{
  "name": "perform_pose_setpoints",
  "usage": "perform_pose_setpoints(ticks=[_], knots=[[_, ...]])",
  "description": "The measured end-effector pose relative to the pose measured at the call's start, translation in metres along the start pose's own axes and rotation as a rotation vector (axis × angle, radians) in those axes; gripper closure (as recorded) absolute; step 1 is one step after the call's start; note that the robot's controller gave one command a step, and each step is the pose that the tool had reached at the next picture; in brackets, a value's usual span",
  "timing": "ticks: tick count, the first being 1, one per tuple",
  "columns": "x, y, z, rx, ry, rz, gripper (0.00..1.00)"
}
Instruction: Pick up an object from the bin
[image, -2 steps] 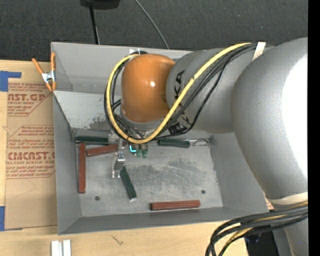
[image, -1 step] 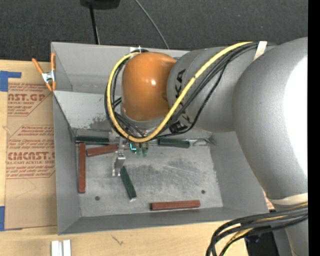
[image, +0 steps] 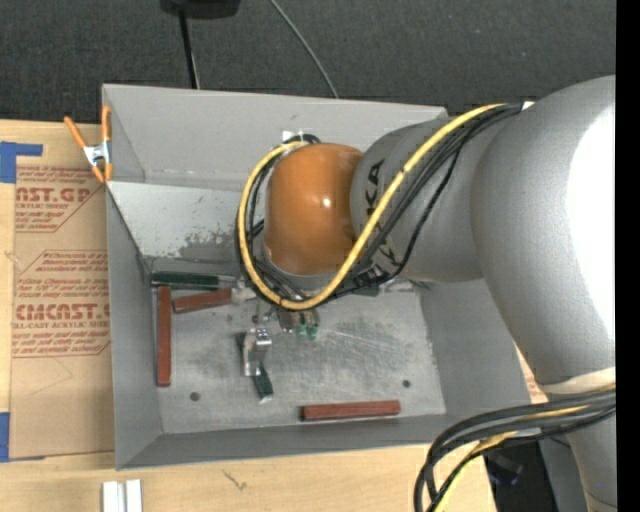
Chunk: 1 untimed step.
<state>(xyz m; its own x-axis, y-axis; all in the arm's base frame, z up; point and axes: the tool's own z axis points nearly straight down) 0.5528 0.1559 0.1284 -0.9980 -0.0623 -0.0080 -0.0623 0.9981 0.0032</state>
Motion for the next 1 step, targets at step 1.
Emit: perform_pose_setpoints(ticks=[1], knots=[[0.017, -0.0343, 0.0441, -0.006, -0.033, -0.407, 1.0]])
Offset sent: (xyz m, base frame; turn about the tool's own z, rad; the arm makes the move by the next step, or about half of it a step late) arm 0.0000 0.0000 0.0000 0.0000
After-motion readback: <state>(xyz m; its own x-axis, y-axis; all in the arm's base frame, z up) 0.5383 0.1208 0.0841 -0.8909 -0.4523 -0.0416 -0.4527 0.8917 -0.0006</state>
